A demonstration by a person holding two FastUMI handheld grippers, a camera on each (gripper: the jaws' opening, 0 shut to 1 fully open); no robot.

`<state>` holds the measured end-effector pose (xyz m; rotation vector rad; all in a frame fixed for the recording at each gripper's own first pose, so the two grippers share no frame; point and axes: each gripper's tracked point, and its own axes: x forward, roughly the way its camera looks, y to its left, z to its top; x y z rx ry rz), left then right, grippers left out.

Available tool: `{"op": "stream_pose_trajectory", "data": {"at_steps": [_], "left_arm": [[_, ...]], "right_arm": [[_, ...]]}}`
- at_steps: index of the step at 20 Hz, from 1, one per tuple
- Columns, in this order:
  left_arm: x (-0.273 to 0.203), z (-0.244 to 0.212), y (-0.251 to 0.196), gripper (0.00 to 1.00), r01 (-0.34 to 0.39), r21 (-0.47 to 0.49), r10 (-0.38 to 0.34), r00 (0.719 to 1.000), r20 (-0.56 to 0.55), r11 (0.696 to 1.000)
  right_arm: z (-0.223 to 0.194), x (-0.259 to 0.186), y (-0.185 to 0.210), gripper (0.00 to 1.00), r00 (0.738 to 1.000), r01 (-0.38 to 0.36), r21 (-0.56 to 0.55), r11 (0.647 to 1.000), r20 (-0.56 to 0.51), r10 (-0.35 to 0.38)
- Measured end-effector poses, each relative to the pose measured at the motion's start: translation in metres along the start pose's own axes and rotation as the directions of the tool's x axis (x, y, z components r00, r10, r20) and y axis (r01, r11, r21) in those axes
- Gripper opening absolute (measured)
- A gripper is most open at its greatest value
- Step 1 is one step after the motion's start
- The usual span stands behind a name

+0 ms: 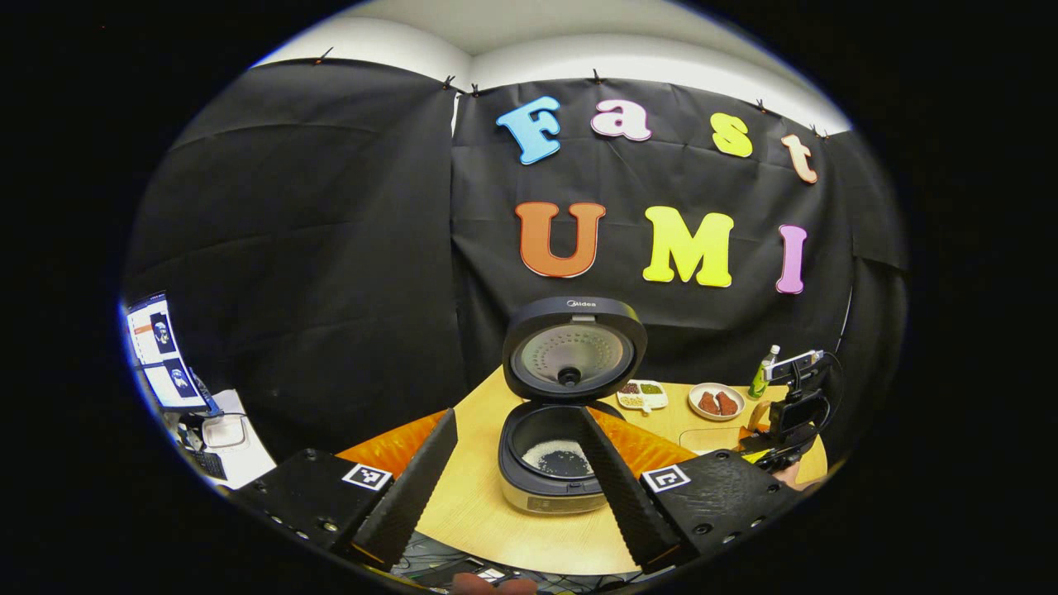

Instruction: Close the left gripper, press the button to open the rice cooker; take a wooden spoon from the chopstick holder with the right hand, scoop a spoonful of rice and pour it into the rice cooker, then put the wooden spoon back into the chopstick holder.

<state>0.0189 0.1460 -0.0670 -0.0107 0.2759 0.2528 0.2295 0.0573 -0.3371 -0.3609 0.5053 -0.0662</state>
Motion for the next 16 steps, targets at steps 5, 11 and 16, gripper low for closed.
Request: {"op": "stream_pose_trajectory", "data": {"at_steps": [5, 11, 16], "left_arm": [[-0.006, -0.003, 0.009, 0.95, -0.055, 0.0, 0.055, 0.998, -0.024, 0.998], [-0.016, -0.003, 0.018, 0.95, -0.129, -0.018, 0.128, 0.991, -0.028, 0.992], [-0.021, -0.001, 0.012, 0.95, -0.157, -0.018, 0.157, 0.987, -0.026, 0.987]], "right_arm": [[-0.002, -0.001, 0.039, 0.09, 0.992, -0.114, 0.15, 0.982, -0.032, 0.12], [0.004, -0.001, 0.075, 0.09, 0.964, -0.221, 0.306, 0.926, -0.078, 0.256], [0.003, 0.001, 0.075, 0.08, 0.932, -0.245, 0.473, 0.846, -0.126, 0.341]]}}
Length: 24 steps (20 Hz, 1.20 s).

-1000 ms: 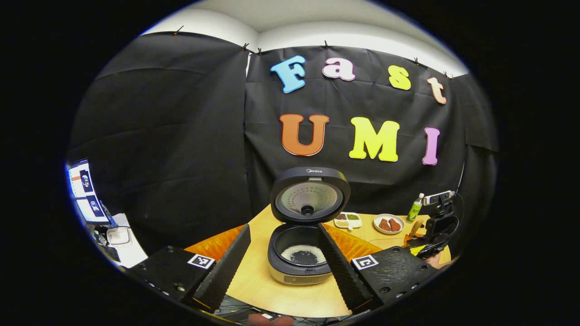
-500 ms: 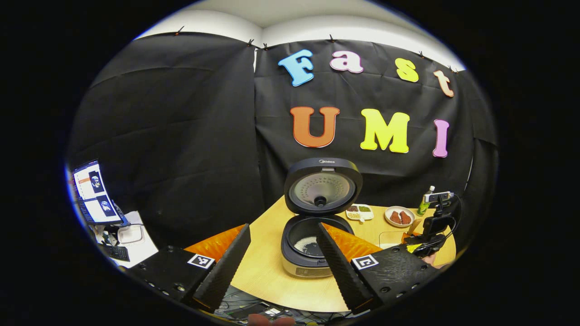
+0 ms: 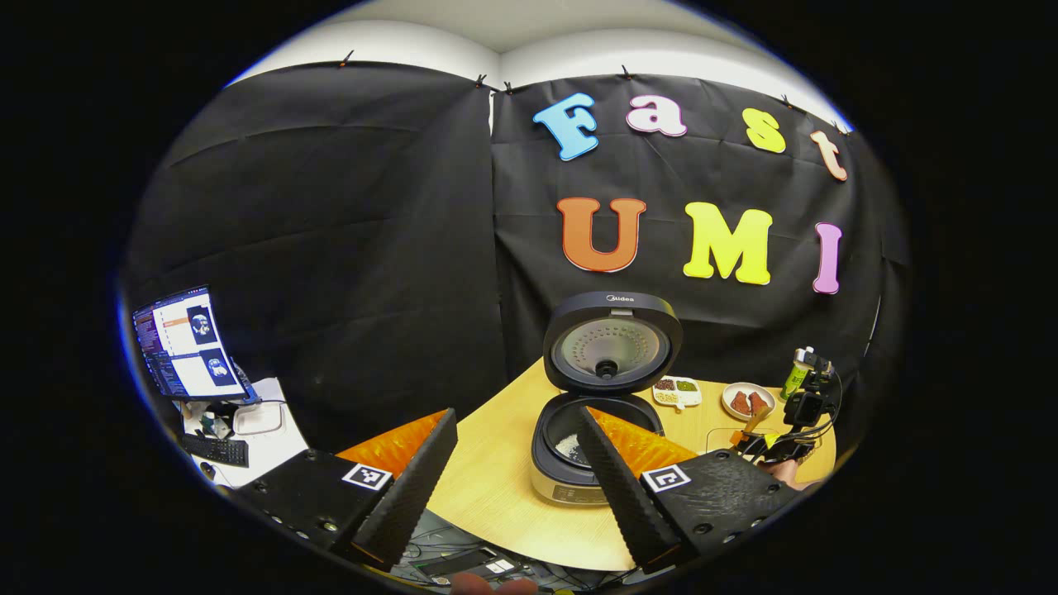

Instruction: Close the left gripper, press the button to open the rice cooker; take a wooden spoon from the chopstick holder with the right hand, scoop a spoonful of rice and pour it into the rice cooker, then put the wooden spoon back into the chopstick holder.

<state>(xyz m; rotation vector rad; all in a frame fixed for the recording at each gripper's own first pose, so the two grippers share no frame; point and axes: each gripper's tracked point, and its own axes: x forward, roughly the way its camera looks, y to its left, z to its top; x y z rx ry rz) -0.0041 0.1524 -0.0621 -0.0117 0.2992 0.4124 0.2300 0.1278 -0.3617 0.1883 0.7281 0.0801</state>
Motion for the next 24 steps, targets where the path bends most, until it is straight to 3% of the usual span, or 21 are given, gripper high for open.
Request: {"op": "stream_pose_trajectory", "data": {"at_steps": [3, 11, 16, 24], "left_arm": [[-0.001, 0.006, -0.008, 0.95, -0.004, 0.006, 0.004, 1.0, 0.006, 1.0], [0.001, 0.016, -0.057, 0.95, 0.045, 0.023, -0.046, 0.998, 0.034, 0.999], [0.003, 0.023, -0.078, 0.95, 0.067, 0.011, -0.067, 0.996, 0.06, 0.998], [0.008, 0.025, -0.088, 0.95, 0.066, 0.001, -0.065, 0.996, 0.065, 0.998]], "right_arm": [[0.0, 0.0, -0.007, 0.09, 0.998, -0.034, 0.15, 0.988, -0.045, 0.041], [0.019, -0.017, -0.044, 0.08, 0.989, -0.137, 0.25, 0.958, -0.015, 0.145], [0.044, -0.032, -0.066, 0.08, 0.977, -0.208, 0.333, 0.92, 0.033, 0.209], [0.079, -0.052, -0.072, 0.08, 0.95, -0.305, 0.47, 0.828, 0.082, 0.302]]}}
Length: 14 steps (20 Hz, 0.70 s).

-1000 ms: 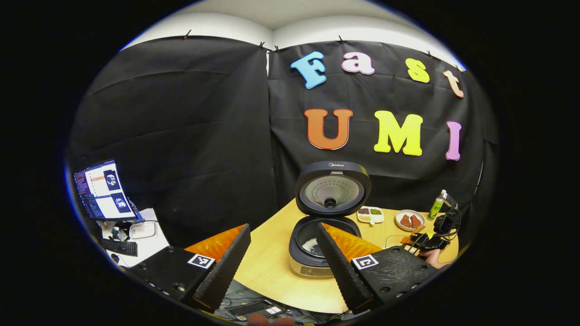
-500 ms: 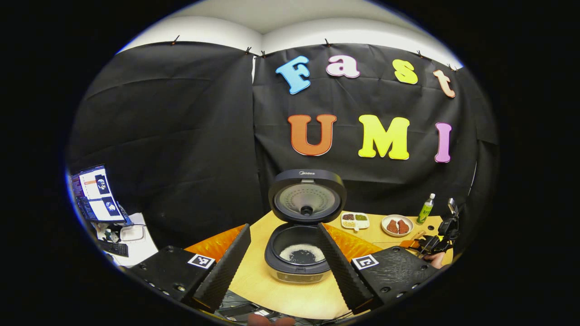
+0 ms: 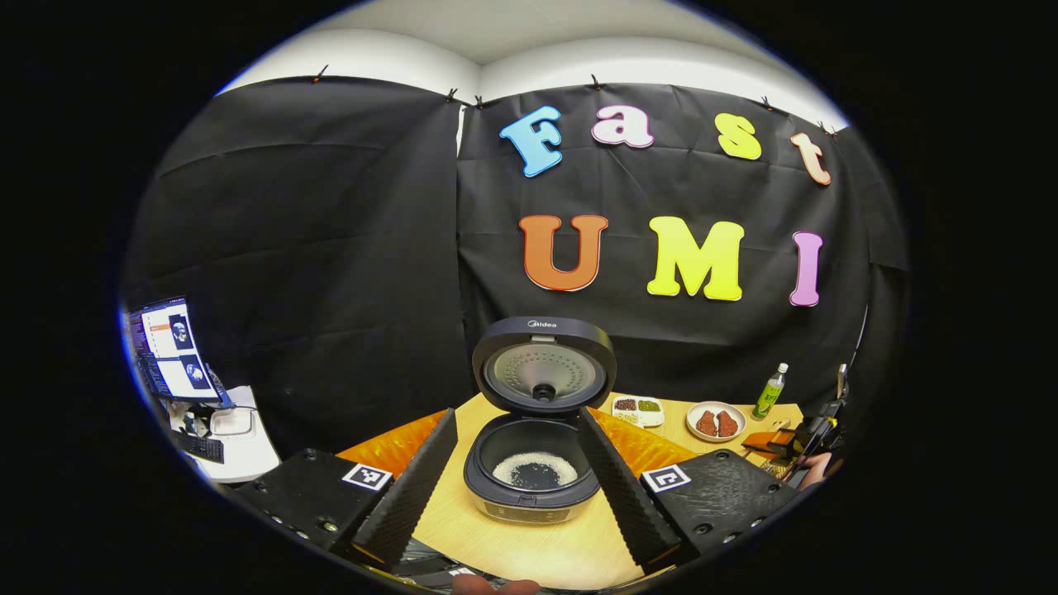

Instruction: Close the left gripper, press the button to open the rice cooker; take a wooden spoon from the chopstick holder with the right hand, scoop a spoonful of rice and pour it into the rice cooker, then put the wooden spoon back into the chopstick holder.

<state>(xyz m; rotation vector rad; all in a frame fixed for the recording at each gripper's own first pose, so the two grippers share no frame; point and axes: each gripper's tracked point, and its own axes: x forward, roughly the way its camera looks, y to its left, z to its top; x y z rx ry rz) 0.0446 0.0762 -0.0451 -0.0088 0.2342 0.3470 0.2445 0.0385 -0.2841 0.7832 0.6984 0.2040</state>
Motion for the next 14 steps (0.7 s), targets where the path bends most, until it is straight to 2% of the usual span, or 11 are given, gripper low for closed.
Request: {"op": "stream_pose_trajectory", "data": {"at_steps": [4, 9, 10, 14], "left_arm": [[-0.002, -0.002, 0.01, 0.95, -0.016, 0.007, 0.016, 1.0, 0.001, 1.0], [-0.008, -0.005, 0.02, 0.95, -0.024, 0.026, 0.024, 1.0, 0.004, 0.999], [-0.01, -0.005, 0.021, 0.95, -0.02, 0.03, 0.02, 1.0, 0.007, 0.999], [-0.016, -0.012, 0.029, 0.95, 0.001, 0.026, -0.001, 1.0, -0.004, 1.0]], "right_arm": [[0.012, -0.008, 0.035, 0.08, 0.998, -0.06, 0.042, 0.997, 0.006, 0.06], [0.009, -0.005, 0.106, 0.1, 0.99, -0.141, 0.066, 0.988, -0.018, 0.142], [0.004, -0.002, 0.121, 0.08, 0.987, -0.159, 0.067, 0.985, -0.03, 0.161], [-0.026, 0.01, 0.19, 0.08, 0.971, -0.224, -0.01, 0.975, -0.083, 0.222]]}}
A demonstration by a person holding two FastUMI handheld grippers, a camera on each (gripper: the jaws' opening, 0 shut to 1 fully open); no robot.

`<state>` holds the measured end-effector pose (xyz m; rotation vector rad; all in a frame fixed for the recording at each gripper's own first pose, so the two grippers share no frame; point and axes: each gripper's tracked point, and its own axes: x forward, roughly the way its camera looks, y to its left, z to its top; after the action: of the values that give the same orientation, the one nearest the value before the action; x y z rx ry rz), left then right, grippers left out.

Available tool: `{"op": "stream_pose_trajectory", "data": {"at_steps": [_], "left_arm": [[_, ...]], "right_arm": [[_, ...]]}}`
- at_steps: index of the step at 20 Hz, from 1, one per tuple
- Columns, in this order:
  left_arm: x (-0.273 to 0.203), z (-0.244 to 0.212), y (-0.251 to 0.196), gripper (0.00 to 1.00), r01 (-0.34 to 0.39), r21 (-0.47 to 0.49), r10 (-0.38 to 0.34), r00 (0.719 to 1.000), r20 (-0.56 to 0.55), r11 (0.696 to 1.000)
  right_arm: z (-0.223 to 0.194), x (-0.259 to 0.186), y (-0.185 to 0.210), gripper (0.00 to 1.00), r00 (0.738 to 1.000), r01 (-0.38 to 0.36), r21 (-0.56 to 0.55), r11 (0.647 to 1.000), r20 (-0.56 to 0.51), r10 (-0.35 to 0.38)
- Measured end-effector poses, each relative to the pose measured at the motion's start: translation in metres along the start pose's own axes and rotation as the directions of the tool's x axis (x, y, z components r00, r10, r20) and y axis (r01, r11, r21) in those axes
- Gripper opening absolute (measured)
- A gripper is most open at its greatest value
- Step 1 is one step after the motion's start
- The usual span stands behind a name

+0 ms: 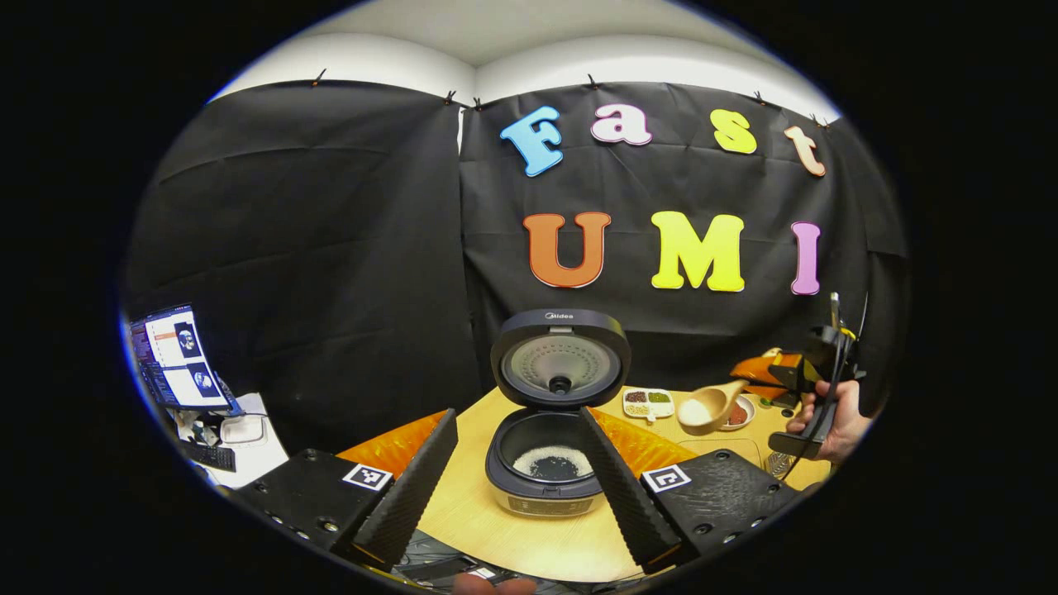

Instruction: Close the left gripper, press the button to open the rice cooker; take a wooden spoon from the chopstick holder with the right hand, scoop a spoonful of rice and pour it into the rice cooker, then put the wooden spoon back into the chopstick holder.

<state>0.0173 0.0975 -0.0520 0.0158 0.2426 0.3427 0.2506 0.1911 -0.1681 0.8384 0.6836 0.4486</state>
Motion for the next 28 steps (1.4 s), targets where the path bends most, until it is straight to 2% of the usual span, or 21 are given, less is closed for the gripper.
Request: {"op": "stream_pose_trajectory", "data": {"at_steps": [6, 12, 15, 20, 22, 26, 28], "left_arm": [[-0.006, -0.009, 0.023, 0.94, -0.002, -0.038, 0.001, 1.0, -0.015, 0.999], [-0.01, -0.019, 0.048, 0.95, -0.002, -0.065, 0.0, 1.0, -0.027, 0.998], [-0.009, -0.024, 0.058, 0.95, 0.003, -0.064, -0.005, 1.0, -0.03, 0.998], [-0.006, -0.028, 0.082, 0.95, -0.009, -0.068, 0.008, 1.0, -0.028, 0.998], [-0.005, -0.032, 0.09, 0.95, -0.015, -0.079, 0.012, 0.999, -0.034, 0.997], [-0.005, -0.038, 0.097, 0.95, -0.02, -0.102, 0.016, 0.999, -0.045, 0.995], [-0.003, -0.041, 0.099, 0.95, -0.02, -0.106, 0.015, 0.999, -0.049, 0.994]], "right_arm": [[-0.049, 0.036, 0.076, 0.08, 0.997, -0.059, -0.14, 0.988, -0.06, 0.051], [-0.087, 0.067, 0.092, 0.08, 0.997, 0.012, -0.279, 0.96, -0.068, -0.032], [-0.098, 0.076, 0.098, 0.08, 0.996, 0.053, -0.384, 0.922, -0.045, -0.075], [-0.114, 0.087, 0.102, 0.08, 0.993, 0.103, -0.556, 0.825, 0.005, -0.12], [-0.119, 0.09, 0.101, 0.08, 0.991, 0.113, -0.58, 0.807, 0.013, -0.13], [-0.124, 0.095, 0.099, 0.08, 0.988, 0.132, -0.585, 0.801, 0.016, -0.151], [-0.121, 0.096, 0.098, 0.08, 0.987, 0.144, -0.611, 0.778, 0.028, -0.16]]}}
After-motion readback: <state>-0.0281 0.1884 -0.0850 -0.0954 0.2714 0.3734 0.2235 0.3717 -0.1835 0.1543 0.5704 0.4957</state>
